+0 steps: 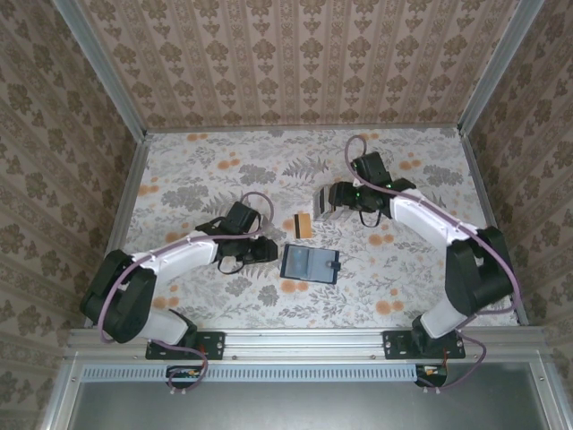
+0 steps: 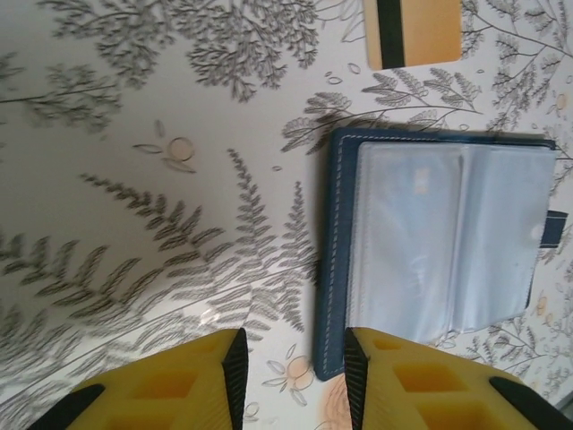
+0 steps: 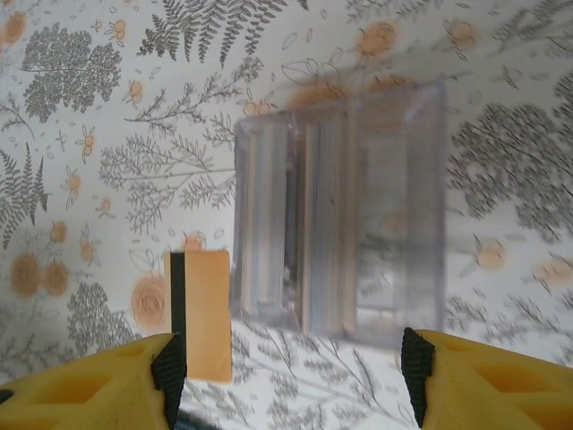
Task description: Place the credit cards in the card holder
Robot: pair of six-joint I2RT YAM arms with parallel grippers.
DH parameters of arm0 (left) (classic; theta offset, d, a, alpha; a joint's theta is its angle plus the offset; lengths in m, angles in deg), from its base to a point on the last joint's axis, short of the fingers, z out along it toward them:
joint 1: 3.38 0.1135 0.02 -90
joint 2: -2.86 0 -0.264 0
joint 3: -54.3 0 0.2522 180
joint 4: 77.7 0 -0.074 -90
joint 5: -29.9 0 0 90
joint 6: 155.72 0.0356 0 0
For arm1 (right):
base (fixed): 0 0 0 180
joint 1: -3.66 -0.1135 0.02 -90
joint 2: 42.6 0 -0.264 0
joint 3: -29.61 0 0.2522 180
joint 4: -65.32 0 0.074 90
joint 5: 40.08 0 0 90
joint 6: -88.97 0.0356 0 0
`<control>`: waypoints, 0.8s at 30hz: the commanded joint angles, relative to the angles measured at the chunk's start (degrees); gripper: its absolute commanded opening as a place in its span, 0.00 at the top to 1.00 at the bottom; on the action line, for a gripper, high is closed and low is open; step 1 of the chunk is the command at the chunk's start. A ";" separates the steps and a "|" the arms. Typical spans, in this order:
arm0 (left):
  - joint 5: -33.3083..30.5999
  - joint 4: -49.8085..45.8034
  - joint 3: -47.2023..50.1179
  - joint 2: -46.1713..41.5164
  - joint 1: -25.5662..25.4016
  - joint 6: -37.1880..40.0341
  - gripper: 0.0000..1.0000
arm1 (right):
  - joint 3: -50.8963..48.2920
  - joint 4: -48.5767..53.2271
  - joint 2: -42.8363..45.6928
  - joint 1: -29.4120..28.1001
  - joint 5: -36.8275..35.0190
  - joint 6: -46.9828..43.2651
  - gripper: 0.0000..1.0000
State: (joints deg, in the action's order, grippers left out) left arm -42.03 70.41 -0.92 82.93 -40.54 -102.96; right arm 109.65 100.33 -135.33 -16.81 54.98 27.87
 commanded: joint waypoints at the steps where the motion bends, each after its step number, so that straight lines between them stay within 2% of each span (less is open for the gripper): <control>1: -3.93 -4.56 -1.21 -2.92 -0.14 1.93 0.62 | 4.62 1.39 -4.43 -0.06 -1.97 -1.17 0.32; 7: -8.17 -7.75 -1.41 -4.09 0.06 3.37 0.58 | 8.65 2.82 -10.15 -0.01 -3.14 -0.87 0.32; 14: -8.79 -7.51 -0.48 -4.32 0.58 3.68 0.58 | 12.52 4.19 -15.06 -0.03 -0.35 -1.17 0.34; 18: -7.72 -8.30 -1.16 -4.16 1.03 4.53 0.59 | 12.45 3.47 -15.14 -0.01 0.85 -0.50 0.35; 24: -6.38 -6.74 -0.34 -4.10 1.42 4.17 0.60 | 10.02 -0.47 -11.89 0.16 8.00 0.56 0.41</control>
State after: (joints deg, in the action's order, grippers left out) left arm -49.40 64.09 -1.00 79.50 -39.60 -100.14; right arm 120.49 101.91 -149.89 -16.81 58.00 27.66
